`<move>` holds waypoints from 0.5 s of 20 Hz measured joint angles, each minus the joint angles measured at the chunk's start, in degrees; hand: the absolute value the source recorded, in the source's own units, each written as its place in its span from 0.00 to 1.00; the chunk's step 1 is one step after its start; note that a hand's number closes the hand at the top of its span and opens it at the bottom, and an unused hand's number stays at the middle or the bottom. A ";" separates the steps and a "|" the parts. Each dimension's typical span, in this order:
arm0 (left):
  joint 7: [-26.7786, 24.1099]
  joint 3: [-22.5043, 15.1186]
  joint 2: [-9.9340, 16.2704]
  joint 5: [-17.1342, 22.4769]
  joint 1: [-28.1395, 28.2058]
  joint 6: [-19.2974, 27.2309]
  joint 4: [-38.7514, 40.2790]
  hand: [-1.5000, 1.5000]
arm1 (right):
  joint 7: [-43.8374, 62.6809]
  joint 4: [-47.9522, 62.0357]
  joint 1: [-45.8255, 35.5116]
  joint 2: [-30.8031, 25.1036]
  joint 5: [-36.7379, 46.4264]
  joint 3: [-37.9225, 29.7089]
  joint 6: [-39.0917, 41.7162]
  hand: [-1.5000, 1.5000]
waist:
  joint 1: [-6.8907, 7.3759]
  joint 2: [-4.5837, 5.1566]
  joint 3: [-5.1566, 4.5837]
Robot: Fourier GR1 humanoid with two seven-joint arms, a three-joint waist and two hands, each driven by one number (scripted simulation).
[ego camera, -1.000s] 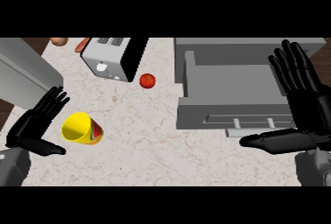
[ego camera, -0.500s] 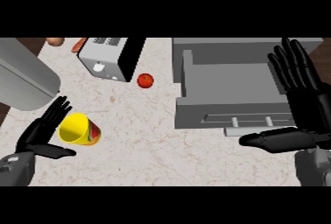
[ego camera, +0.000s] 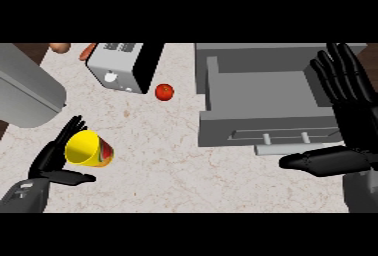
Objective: Pick up the cup, place it into the drawer and close the drawer
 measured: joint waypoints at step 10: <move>-2.84 -1.10 -2.18 -1.44 -2.62 1.55 3.25 0.00 | 0.69 1.12 -1.87 -0.70 -0.33 -0.50 0.43 0.00 | -0.28 0.20 -0.04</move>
